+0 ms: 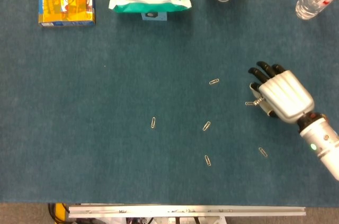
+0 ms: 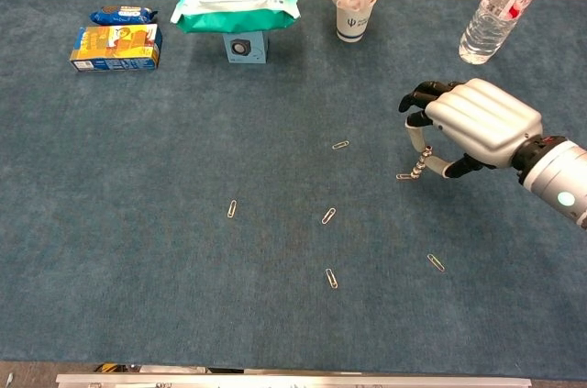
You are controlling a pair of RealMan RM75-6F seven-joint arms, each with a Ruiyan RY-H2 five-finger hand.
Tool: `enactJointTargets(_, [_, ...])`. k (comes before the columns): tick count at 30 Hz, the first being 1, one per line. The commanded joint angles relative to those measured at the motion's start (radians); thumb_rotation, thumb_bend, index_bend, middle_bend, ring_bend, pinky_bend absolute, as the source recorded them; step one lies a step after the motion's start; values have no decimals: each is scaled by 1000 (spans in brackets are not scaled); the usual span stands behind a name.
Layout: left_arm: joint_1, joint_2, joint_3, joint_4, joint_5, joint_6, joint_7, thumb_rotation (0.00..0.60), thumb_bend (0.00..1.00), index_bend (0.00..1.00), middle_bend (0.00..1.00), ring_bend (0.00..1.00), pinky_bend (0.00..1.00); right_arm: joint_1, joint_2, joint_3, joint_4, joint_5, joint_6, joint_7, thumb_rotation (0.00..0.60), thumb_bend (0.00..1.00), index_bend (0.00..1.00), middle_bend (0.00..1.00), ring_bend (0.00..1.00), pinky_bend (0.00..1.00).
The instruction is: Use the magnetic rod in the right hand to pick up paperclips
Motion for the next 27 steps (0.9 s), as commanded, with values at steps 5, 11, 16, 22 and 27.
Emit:
enactJointTargets(5, [-5,-1,-3,0,-8,-11,7,600,54,222,160,136,306,-31,33,-48,-38,-95,43,39,600,312,562,244,143,296])
enactJointTargets(11, [-5,-2,-4,0,-11,-12,10,600,54,222,161,136,307,-49,54,-85,-57,-166,59,59,600,312,562,244,143,296])
enactJointTargets(16, [-5,-2,-6,0,-14,-14,11,600,54,222,161,136,309,-61,76,-114,-71,-222,67,84,600,312,563,244,143,296])
enactJointTargets(22, [-7,-5,-7,1,-17,-16,20,600,54,222,161,136,309,-72,110,-147,-83,-280,68,131,600,312,562,244,143,296])
enactJointTargets(27, [-8,-8,-7,0,-19,-18,29,600,54,222,161,136,310,-78,138,-171,-88,-318,66,171,600,312,562,244,143,296])
